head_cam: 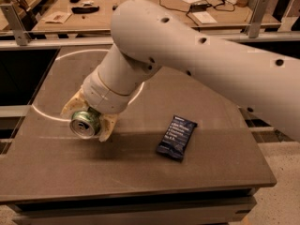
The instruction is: Knock green can over
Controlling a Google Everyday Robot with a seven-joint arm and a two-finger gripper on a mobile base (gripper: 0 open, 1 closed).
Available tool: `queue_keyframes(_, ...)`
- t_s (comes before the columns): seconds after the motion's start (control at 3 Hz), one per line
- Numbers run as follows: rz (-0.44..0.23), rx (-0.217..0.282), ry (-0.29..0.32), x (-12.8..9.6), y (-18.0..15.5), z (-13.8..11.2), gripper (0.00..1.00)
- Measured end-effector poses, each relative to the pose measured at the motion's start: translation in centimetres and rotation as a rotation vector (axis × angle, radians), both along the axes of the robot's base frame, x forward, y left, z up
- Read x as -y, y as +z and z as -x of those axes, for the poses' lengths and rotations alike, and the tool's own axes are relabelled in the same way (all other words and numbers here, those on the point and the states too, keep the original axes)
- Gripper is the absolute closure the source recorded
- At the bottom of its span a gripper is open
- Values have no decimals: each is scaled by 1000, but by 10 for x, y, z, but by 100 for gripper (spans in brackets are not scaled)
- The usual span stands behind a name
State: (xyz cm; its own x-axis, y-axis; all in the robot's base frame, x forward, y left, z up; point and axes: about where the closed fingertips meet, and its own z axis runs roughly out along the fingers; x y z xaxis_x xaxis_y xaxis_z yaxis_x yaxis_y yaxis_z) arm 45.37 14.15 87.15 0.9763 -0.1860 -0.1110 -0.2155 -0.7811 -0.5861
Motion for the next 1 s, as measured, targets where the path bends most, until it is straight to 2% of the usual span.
queue_keyframes(0.33, 16, 20, -4, 3, -9, -1, 100)
queue_keyframes(0.67, 36, 32, -8, 3, -17, 1, 95)
queue_keyframes(1.0, 51, 60, -5, 0, -24, 8, 77)
